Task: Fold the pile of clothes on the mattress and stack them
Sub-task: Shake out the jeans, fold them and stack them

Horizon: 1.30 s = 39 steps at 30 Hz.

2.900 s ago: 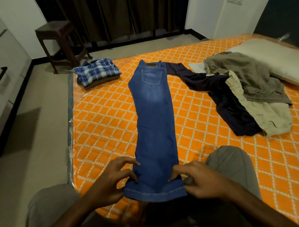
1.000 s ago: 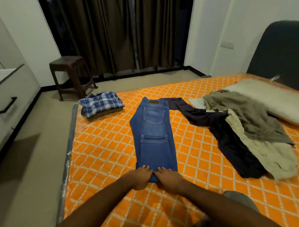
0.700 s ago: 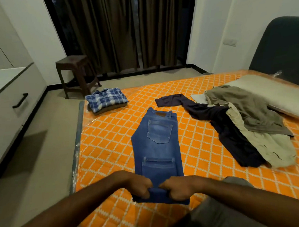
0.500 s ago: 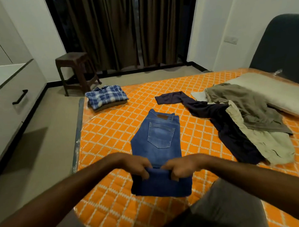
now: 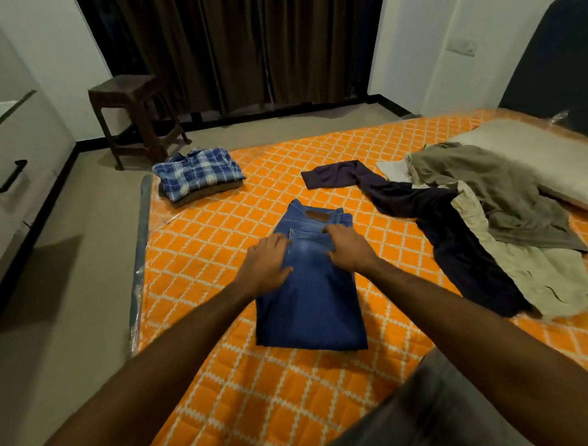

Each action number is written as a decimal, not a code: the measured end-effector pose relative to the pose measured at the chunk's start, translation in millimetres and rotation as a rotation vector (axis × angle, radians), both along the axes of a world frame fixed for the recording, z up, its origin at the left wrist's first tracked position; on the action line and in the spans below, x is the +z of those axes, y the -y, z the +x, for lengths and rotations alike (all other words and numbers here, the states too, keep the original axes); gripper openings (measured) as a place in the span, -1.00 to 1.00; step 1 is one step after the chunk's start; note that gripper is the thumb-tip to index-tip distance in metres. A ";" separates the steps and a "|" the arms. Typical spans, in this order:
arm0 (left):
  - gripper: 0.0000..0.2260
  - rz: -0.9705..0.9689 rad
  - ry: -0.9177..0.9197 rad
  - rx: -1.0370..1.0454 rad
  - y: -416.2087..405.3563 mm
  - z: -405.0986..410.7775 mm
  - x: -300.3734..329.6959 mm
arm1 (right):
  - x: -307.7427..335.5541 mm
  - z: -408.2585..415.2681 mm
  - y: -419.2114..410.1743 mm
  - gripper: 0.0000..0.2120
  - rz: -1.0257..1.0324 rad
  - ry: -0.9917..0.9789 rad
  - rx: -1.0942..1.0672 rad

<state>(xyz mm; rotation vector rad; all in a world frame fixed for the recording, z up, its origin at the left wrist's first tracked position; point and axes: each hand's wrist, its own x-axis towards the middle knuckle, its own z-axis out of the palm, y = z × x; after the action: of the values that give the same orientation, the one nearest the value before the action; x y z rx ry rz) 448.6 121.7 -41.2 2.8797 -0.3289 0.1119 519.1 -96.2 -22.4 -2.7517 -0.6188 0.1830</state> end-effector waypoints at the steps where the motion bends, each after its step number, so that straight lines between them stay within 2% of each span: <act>1: -0.32 0.021 -0.115 -0.110 4.3 -9.1 -13.3 | -14.6 -5.5 -0.6 -0.55 0.007 -0.034 0.028; 2: -0.20 0.086 -0.259 -0.210 8.9 -22.9 -24.5 | -26.7 -19.0 -0.9 -0.47 -0.014 -0.111 0.081; 4: -0.02 0.334 -0.463 -0.330 13.6 -43.7 -53.2 | -56.5 -50.9 0.7 -0.11 -0.166 -0.243 0.225; 5: 0.01 0.423 -0.490 -0.340 15.5 -51.7 -66.6 | -73.0 -67.3 3.6 0.06 -0.289 -0.274 0.285; 7: -0.01 0.469 -0.460 -0.286 19.5 -62.2 -81.0 | -102.2 -97.5 12.2 0.16 -0.445 -0.237 0.360; 10: -0.12 0.463 -0.409 -0.226 28.6 -67.8 -79.8 | -115.1 -116.3 16.1 0.10 -0.460 -0.090 0.342; 12: -0.20 0.464 -0.431 -0.216 31.8 -69.0 -73.4 | -109.2 -116.4 11.4 0.01 -0.476 -0.100 0.327; 16: -0.39 0.401 -0.618 -0.257 27.2 -61.0 -45.4 | -75.9 -118.1 6.8 -0.15 -0.474 -0.353 0.341; 20: -0.78 0.229 -0.805 -0.337 34.1 -79.7 -13.1 | -27.0 -135.9 8.3 -0.28 -0.366 -0.704 0.417; 22: -0.74 0.194 -0.887 -0.347 35.5 -90.2 3.9 | -9.6 -149.2 11.8 -0.35 -0.295 -0.859 0.425; 25: -0.81 0.060 -1.039 -0.417 32.9 -100.5 29.5 | 16.7 -154.7 17.4 -0.51 -0.267 -1.045 0.373; 27: -0.78 -0.081 -1.056 -0.447 27.5 -96.7 46.0 | 40.3 -146.1 20.8 -0.55 -0.243 -1.120 0.347; 29: -0.78 -0.215 -0.999 -0.440 19.5 -83.2 60.3 | 64.8 -125.4 23.9 -0.68 -0.201 -1.159 0.334; 31: -0.72 -0.296 -0.836 -0.383 9.3 -59.3 69.2 | 84.8 -93.8 25.9 -0.67 -0.147 -1.089 0.317; 35: -0.63 -0.439 -0.313 -0.084 -2.6 -14.2 53.0 | 83.9 -23.8 29.6 -0.65 -0.057 -0.732 0.139; 37: -0.44 -0.381 -0.153 0.077 -2.6 -1.2 28.8 | 58.7 -6.0 27.1 -0.60 -0.195 -0.353 0.037; 38: -0.35 -0.327 -0.157 0.152 -3.9 2.7 8.7 | 40.1 -7.9 24.8 -0.54 -0.288 -0.110 -0.026; 39: -0.27 -0.301 -0.227 0.217 -2.6 -2.5 -5.5 | 16.6 -19.1 21.9 -0.48 -0.314 0.045 -0.049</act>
<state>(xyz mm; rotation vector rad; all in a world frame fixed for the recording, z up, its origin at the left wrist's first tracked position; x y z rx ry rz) 446.2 124.3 -46.8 2.5853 0.0412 -0.1173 500.0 -118.1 -5.8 -3.0774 -0.5756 0.2245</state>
